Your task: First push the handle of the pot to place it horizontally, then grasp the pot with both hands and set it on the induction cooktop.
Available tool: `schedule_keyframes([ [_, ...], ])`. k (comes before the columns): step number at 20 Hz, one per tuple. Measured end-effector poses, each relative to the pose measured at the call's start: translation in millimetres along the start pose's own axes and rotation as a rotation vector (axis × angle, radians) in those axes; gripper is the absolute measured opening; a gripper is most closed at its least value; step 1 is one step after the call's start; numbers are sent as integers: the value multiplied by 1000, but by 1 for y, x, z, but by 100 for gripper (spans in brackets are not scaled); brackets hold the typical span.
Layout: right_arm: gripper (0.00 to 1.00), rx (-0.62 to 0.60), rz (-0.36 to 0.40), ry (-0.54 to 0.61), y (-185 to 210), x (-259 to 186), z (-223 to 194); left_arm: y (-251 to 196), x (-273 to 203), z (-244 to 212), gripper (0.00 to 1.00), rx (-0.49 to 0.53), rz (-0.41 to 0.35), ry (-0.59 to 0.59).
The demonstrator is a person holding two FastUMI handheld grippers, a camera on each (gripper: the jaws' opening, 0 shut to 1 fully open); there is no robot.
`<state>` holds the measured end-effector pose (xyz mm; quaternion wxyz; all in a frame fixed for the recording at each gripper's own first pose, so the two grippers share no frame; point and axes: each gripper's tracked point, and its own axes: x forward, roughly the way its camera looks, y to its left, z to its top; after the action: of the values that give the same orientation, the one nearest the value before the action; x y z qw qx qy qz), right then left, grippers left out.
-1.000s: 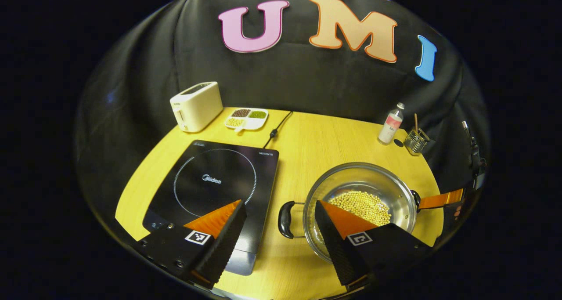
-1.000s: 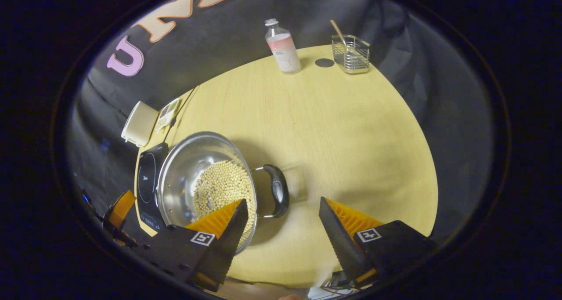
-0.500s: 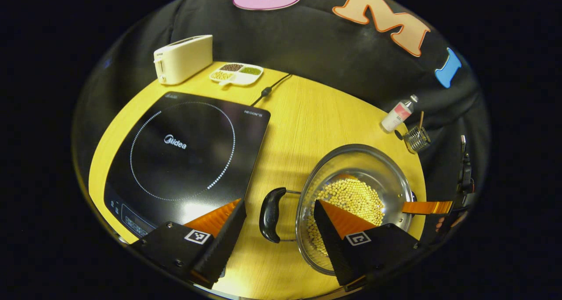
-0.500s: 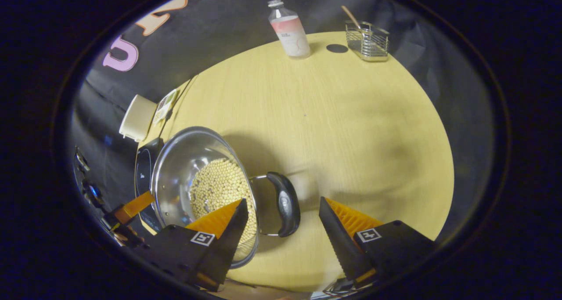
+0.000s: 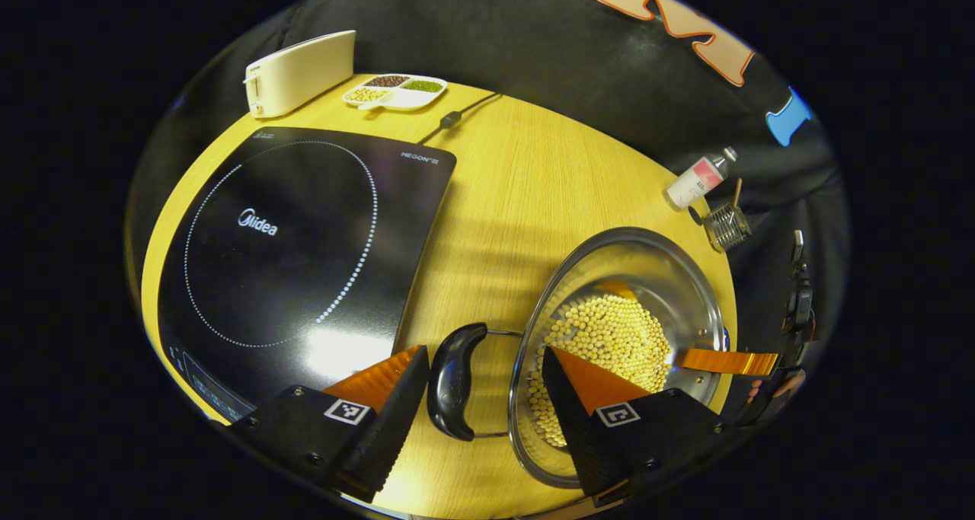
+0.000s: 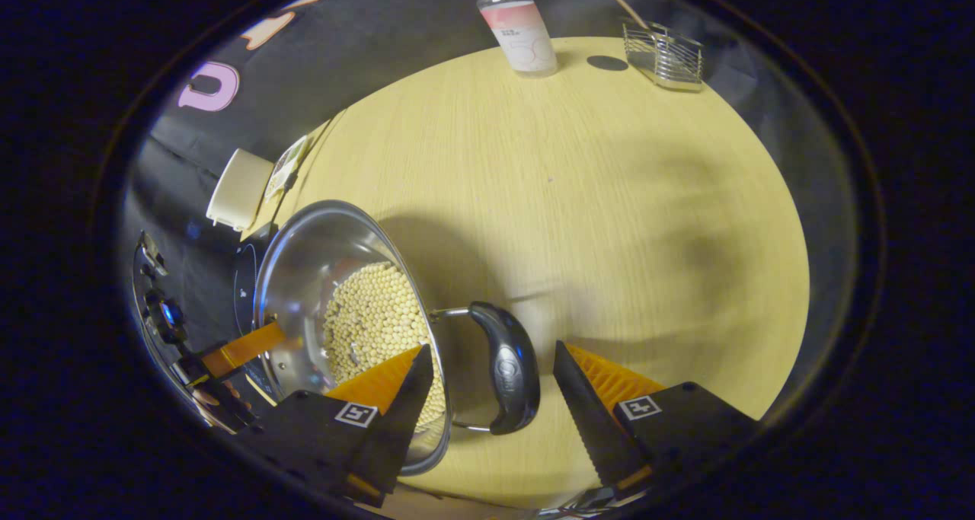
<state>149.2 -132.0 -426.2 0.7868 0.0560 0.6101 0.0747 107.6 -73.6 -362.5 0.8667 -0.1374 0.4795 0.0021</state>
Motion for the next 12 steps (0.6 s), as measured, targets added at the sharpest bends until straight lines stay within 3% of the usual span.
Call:
schedule_keyframes([
  [1,82,0,4,4,1,2,0,-1,4,-1,92,5,-1,13],
  [4,80,-2,13,10,2,7,0,1,9,-3,89,22,14,35],
  [5,66,-2,10,11,-1,6,-1,6,10,-2,92,23,30,37],
  [6,53,-5,12,17,1,4,-2,9,10,-2,82,13,33,40],
  [9,54,-15,12,6,2,8,0,8,9,-5,65,-22,5,51],
  [12,53,-33,3,-9,1,8,1,7,8,-6,63,-37,-5,47],
])
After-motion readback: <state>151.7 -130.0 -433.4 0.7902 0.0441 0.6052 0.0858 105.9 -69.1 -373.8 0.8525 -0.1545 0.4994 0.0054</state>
